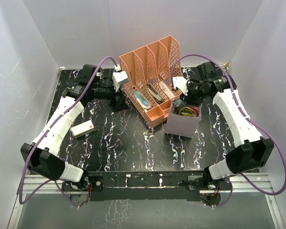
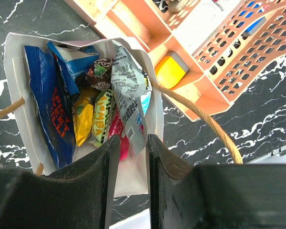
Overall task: Place the snacks into the paper bag
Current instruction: Place the snack in the paper bag.
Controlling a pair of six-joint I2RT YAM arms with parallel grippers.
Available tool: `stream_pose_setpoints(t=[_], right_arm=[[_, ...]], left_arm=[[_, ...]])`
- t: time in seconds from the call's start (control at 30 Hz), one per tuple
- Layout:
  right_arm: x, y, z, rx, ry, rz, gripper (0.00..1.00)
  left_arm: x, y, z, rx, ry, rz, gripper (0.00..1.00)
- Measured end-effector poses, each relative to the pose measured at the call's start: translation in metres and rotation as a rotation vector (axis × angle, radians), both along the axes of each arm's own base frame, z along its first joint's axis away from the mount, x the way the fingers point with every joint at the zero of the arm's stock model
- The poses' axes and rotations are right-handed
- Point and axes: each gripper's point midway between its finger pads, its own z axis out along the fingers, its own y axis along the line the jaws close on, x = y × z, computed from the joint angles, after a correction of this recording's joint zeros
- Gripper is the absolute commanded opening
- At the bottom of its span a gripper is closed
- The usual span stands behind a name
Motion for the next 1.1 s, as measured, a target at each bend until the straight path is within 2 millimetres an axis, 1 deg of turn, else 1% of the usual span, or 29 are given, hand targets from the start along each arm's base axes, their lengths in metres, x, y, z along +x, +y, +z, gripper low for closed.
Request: stream_pose_setpoints(t=[0.13, 0.23, 0.33, 0.77, 0.93, 1.1], right_arm=[[0.003, 0.004, -0.006, 0.016, 0.022, 0.004, 0.22], [0.004, 0.006, -0.008, 0.022, 0.03, 0.004, 0.13], [0.003, 0.007, -0.011, 0.033, 0.036, 0.003, 0.1], [-0.004, 0.007, -0.046, 0.031, 0.104, -0.013, 0.1], [-0.007, 0.006, -0.054, 0.029, 0.121, -0.017, 0.11], [-0.009, 0.006, -0.056, 0.031, 0.133, -0.025, 0.19]], left_arm=[[0.0, 0.0, 0.0, 0.001, -0.002, -0.001, 0.73], [0.0, 0.0, 0.0, 0.001, -0.002, -0.002, 0.73], [0.0, 0.0, -0.002, 0.002, 0.001, -0.002, 0.73], [-0.001, 0.0, -0.002, 0.001, 0.005, -0.004, 0.74], [-0.001, 0.0, -0.003, 0.001, 0.006, -0.005, 0.74], [-0.002, 0.0, -0.005, 0.003, 0.012, -0.005, 0.74]])
